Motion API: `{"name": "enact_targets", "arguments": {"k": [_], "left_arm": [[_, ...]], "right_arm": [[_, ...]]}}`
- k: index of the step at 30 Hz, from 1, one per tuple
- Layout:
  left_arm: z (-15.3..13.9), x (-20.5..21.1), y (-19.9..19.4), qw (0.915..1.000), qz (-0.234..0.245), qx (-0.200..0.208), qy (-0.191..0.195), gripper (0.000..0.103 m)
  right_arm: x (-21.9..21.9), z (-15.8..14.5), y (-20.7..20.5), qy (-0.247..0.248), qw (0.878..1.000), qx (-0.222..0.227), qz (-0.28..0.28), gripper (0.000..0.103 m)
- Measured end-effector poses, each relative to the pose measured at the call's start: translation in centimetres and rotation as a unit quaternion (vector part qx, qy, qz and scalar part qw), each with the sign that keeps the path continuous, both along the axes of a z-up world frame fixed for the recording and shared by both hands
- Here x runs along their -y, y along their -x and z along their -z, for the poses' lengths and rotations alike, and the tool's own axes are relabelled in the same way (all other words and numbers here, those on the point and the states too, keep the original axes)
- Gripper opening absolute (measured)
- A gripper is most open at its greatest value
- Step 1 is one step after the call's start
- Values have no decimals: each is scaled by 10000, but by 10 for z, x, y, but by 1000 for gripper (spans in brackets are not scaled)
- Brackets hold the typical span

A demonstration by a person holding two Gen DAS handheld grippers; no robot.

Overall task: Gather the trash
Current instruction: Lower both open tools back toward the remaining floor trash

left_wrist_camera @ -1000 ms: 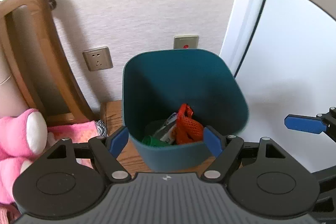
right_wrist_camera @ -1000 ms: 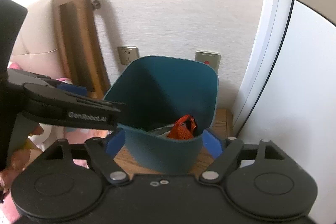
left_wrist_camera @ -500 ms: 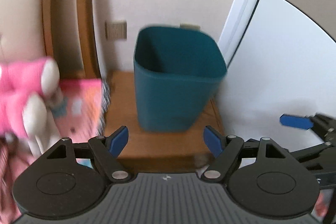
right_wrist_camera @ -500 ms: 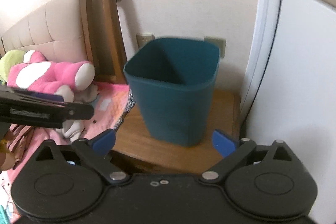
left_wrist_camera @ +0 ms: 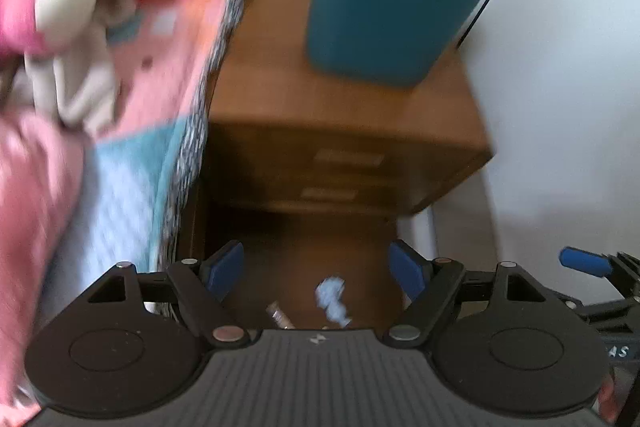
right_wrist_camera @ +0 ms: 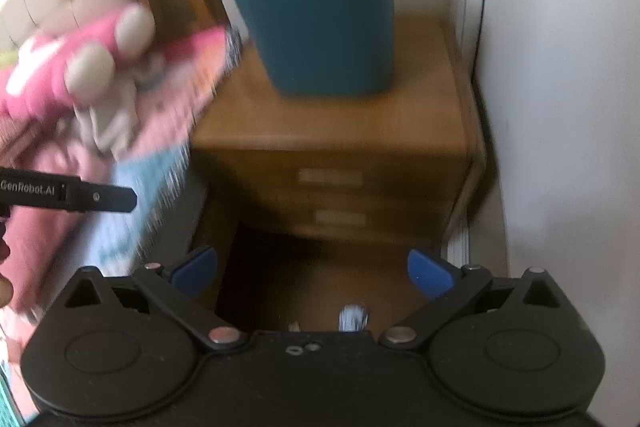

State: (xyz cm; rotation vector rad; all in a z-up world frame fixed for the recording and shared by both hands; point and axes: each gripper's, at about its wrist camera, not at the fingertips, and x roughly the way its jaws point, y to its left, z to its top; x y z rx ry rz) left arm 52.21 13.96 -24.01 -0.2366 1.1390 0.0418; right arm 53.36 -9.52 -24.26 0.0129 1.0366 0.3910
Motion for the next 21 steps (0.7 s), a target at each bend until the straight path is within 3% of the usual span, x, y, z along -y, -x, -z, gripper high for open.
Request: {"name": "enact_targets", "arguments": {"k": [7, 14, 21], "left_arm": [[139, 18, 40, 9971, -183, -705, -221, 79], [268, 26, 67, 9906, -306, -1315, -222, 79], [392, 26, 87, 9775, -562, -2021, -228, 79]], "right_arm": [[10, 135, 35, 208, 9974, -671, -184, 100], [18, 248, 60, 331, 9920, -1164, -348, 97], [15, 363, 84, 548, 9840, -1524, -742, 90]]}}
